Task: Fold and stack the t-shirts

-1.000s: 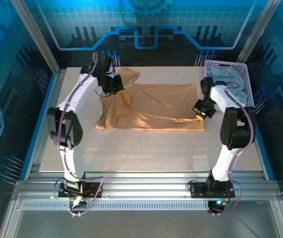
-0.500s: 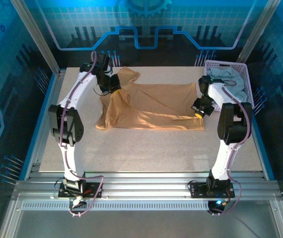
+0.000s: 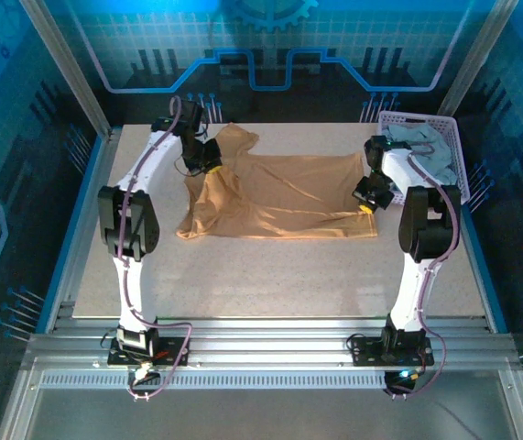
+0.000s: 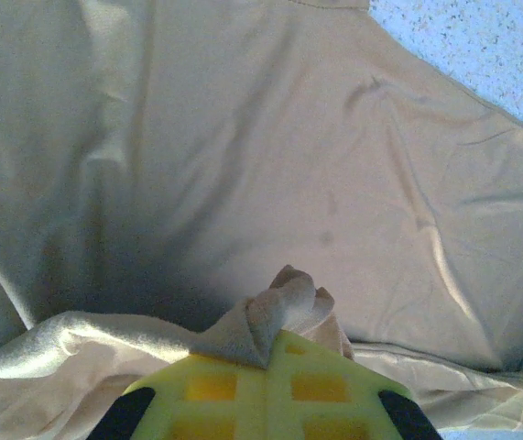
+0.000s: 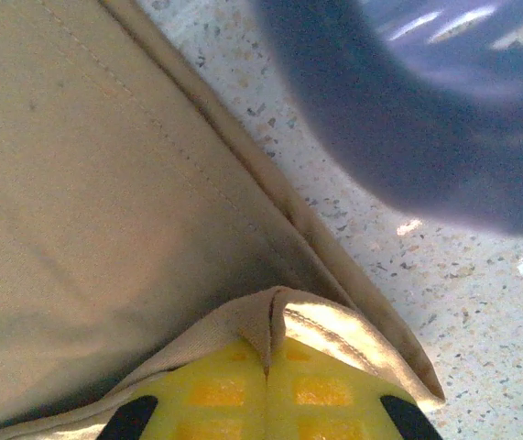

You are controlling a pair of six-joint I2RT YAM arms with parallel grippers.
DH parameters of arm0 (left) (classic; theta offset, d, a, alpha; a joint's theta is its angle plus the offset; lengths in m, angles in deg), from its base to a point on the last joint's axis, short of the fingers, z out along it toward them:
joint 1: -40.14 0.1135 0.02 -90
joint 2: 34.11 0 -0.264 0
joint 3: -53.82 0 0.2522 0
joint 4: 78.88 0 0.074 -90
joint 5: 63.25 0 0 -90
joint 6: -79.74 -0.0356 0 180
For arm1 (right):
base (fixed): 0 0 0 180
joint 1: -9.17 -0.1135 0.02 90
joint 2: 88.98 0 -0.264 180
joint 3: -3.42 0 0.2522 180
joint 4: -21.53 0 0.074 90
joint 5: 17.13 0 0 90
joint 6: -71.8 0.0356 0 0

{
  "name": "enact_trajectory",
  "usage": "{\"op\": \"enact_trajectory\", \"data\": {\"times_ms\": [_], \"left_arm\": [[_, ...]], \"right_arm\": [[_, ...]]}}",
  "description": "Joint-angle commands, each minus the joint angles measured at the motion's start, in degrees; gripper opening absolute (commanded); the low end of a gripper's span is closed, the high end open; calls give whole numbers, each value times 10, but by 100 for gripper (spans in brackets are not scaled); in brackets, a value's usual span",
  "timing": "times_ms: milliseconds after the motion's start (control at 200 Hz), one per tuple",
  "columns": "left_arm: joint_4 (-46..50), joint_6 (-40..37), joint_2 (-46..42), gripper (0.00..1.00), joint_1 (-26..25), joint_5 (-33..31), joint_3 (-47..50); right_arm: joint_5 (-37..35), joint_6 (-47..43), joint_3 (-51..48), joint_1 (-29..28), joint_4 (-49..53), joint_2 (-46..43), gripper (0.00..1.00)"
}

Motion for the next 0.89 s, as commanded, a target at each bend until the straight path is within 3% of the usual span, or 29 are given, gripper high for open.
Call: {"op": "enact_trajectory", "data": {"times_ms": [0,110,175,415,600,890], "left_arm": [[3,-7,16,0,7,3,-24],[2,0,28,0,11,-3,-35],[-6,6,31,0,15,-1,-37],[-9,15,43,0,23,6,-50],[-14,24,26,0,31,-11,-33],[-29,37,25,0,39,12,-21]], "right_arm": [[-14,-6,17,-4,21,18,1],[-24,-8,22,-3,20,20,25],[-32,-12,22,-3,14,12,34],[-41,-20,13,-7,-2,-31,47],[-17,-3,-38,-20,-28,-63,46],[0,27,-81,-44,-43,-78,13]]}}
